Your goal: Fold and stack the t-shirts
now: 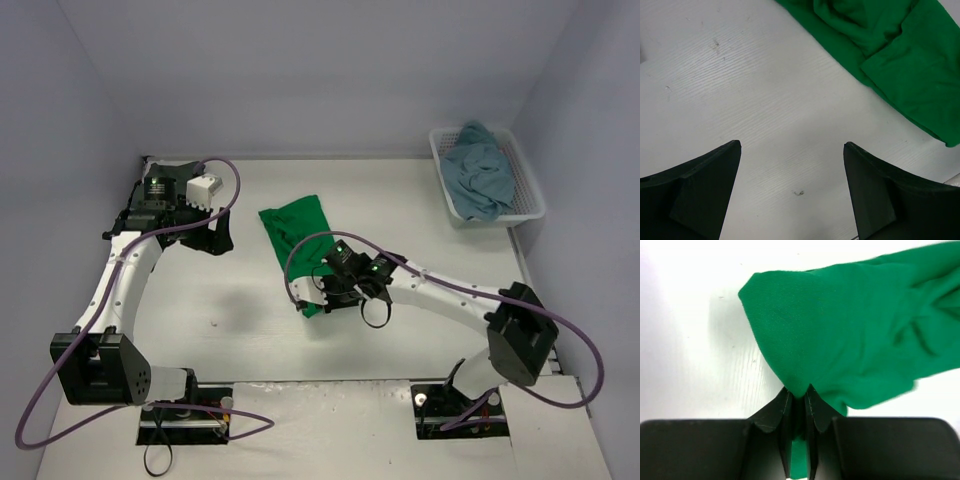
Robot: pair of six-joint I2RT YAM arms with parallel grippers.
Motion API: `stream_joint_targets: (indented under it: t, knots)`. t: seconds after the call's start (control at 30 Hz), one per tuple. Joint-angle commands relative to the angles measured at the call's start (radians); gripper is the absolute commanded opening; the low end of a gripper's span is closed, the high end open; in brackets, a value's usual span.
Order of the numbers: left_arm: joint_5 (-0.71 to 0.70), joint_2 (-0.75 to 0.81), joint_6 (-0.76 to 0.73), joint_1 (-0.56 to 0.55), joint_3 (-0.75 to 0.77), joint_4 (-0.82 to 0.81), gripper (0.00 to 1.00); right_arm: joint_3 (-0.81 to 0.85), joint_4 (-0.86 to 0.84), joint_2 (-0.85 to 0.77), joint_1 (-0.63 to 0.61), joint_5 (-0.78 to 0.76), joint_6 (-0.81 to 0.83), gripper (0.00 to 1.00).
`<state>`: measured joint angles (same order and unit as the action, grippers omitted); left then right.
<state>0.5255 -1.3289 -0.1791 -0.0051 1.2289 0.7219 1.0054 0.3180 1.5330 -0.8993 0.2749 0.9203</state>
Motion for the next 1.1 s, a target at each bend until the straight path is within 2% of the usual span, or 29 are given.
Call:
stream_joint_targets:
  t: [0.0,0.2,0.43,0.8,1.07]
  knots:
    - [0.031,0.008,0.007,0.001,0.064,-0.009,0.78,0.058,0.113,-0.122,-0.021,0.049,0.011,0.00]
    - [0.033,0.013,0.009,0.001,0.066,-0.006,0.77,0.055,0.133,-0.232,-0.049,0.038,0.025,0.00]
    - [0.047,-0.003,0.012,0.001,0.067,-0.003,0.77,0.119,0.125,-0.232,-0.044,0.044,0.043,0.00]
    - [0.059,-0.018,0.015,0.001,0.058,-0.016,0.77,0.347,0.104,-0.016,0.099,0.165,0.153,0.00]
    - [0.103,-0.143,0.010,-0.001,0.127,-0.006,0.78,0.475,0.107,0.127,0.154,0.204,0.209,0.00]
